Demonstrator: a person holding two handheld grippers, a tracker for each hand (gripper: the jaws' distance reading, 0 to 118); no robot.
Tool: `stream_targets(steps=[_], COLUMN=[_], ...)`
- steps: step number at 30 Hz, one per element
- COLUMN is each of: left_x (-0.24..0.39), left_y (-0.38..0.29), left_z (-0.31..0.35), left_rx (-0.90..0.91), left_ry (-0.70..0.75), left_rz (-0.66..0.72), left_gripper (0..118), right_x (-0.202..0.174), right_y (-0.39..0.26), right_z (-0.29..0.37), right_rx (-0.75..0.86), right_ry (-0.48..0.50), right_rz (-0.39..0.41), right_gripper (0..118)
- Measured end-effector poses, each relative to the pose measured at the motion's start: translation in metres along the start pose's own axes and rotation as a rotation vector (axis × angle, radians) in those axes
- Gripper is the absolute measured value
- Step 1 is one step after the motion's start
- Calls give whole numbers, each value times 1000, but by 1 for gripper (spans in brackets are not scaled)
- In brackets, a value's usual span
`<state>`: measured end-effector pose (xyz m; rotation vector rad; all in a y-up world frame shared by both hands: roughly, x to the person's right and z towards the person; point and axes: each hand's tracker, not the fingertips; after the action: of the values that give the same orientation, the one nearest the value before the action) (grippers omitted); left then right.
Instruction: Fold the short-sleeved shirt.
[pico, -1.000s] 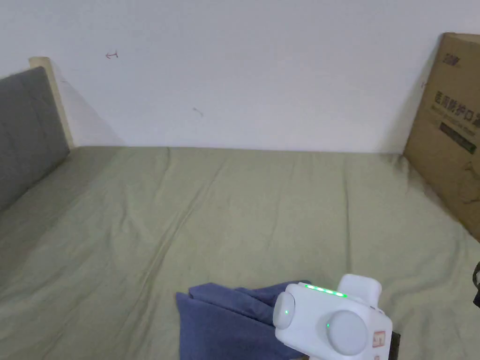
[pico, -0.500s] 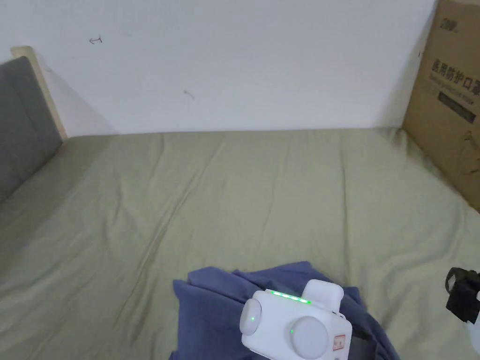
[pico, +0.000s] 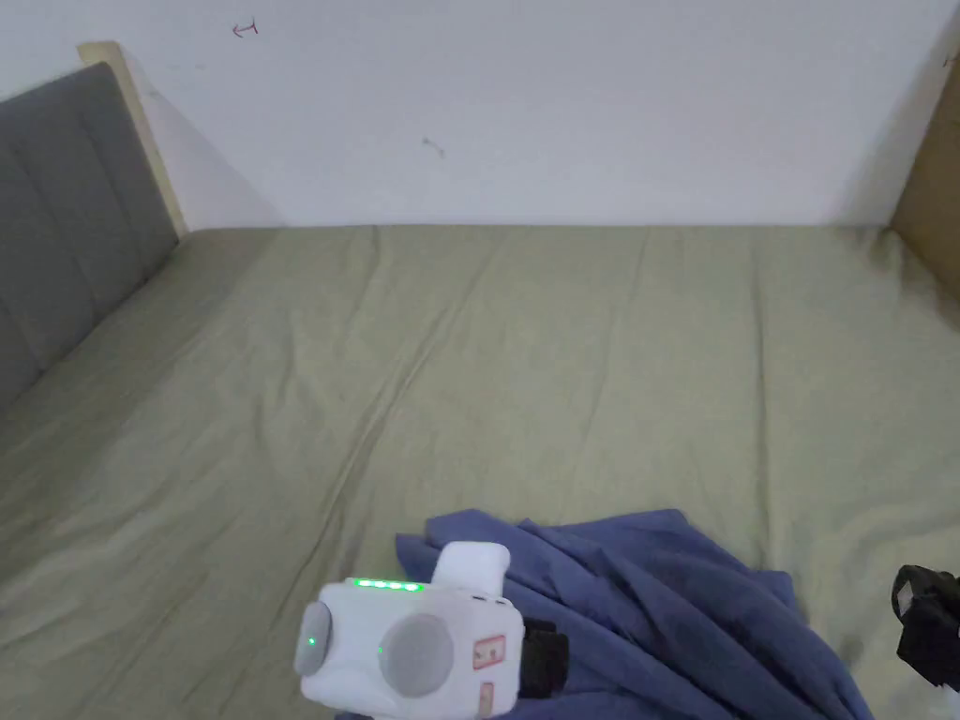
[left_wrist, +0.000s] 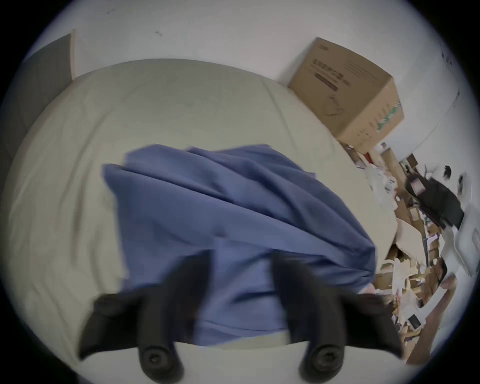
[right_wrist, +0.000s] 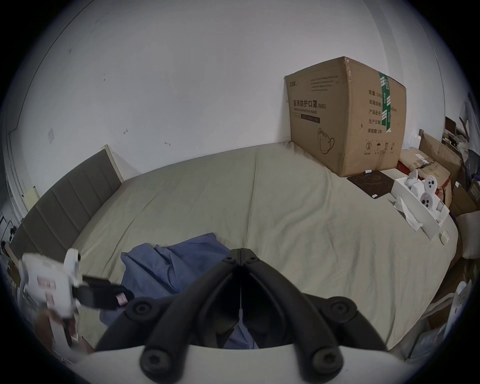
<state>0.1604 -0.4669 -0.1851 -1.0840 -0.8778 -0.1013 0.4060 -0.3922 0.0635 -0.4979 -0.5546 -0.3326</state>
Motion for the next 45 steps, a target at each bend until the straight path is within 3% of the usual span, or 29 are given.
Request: stream_targets(steps=[1,2,5,9,12,14,15,16,17,18,25,28,32,33,34,35,36,40,42,45], left_x=[-16,-33,-88,-134,-145,-145,-144,-144,-142,-139,-134,-126,-114,-110,-107,-105,-101,-103,-105,-102], left_y=[8,17,45,73,84,85,82,78,74,69,72,73,74,73,71,70,68,58,54,55], left_z=[-2,-3,-10,-27,-43,-55,-59,-64,-70,-74,-58,-44,-20,-13,-5,3,10,21,23,24], left_rx=[-12,-7,28,33,36,8,6,1,-16,-13,23,54,98,104,124,148,163,170,166,161], left_ry=[66,139,203,146,165,196,187,168,163,226,196,206,216,219,199,177,181,195,189,200], left_rz=[18,12,67,212,205,181,171,170,156,134,104,78,40,33,28,22,15,2,8,12], left_gripper=[85,101,102,102,101,83,57,17,8,7,2,2,2,1,1,1,1,1,1,1], right_x=[-1,-3,-6,-11,-13,-14,-14,-14,-14,-13,-8,-16,-47,-58,-67,-76,-84,-114,-126,-142], right_y=[-1,-2,-6,-12,-15,-16,-16,-16,-17,-17,-9,12,48,54,58,60,61,50,35,14], right_z=[-3,-6,-16,-30,-41,-44,-45,-46,-47,-48,-52,-62,-102,-118,-132,-152,-177,-261,-297,-320], right_rx=[-6,-14,-42,-83,-118,-127,-131,-136,-142,-147,-156,-150,-236,-256,-259,-266,-304,-444,-549,-611], right_ry=[3,2,4,1,-2,-2,-2,-1,-2,-6,1,108,250,252,259,282,307,261,204,281], right_rz=[4,8,22,41,56,62,63,66,70,72,78,94,203,238,265,288,320,411,455,499], right_gripper=[0,0,0,0,0,0,0,0,0,0,0,0,2,16,54,84,95,95,90,77])
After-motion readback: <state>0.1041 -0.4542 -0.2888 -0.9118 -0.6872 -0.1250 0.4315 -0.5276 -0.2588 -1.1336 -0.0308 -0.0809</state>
